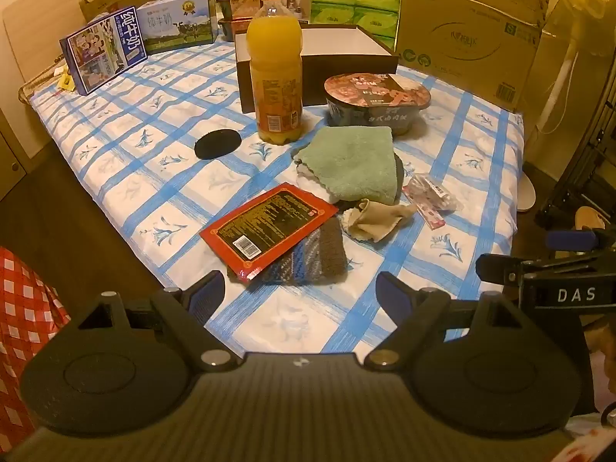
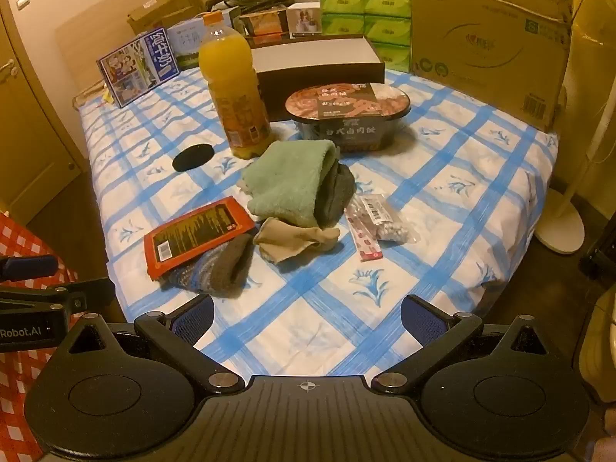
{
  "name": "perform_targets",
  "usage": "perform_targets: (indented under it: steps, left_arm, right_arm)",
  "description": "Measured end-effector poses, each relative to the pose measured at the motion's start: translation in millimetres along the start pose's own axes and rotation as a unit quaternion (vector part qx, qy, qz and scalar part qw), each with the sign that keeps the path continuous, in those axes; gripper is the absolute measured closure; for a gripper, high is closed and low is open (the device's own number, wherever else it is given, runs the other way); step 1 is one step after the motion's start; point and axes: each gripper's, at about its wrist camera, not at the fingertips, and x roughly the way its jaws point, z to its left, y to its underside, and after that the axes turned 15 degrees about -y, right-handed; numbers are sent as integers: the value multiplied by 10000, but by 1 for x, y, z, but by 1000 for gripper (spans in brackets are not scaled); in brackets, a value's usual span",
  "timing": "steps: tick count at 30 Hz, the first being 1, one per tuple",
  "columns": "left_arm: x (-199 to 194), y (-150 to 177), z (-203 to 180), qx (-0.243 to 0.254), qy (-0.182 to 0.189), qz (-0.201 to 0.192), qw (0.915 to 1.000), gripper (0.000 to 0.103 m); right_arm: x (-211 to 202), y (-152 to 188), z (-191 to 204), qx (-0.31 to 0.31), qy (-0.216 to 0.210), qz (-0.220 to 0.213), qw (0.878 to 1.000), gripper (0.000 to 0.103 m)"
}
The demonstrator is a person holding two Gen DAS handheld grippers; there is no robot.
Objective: Organize soft objects
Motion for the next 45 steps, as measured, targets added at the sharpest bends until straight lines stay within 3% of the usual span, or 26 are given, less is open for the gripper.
perform_targets:
  steps: [45]
  left_arm:
    - [0, 0, 0, -7, -1, -51, 10000, 19]
  right_arm:
    - [0, 0, 2, -21, -28, -29, 10000, 0]
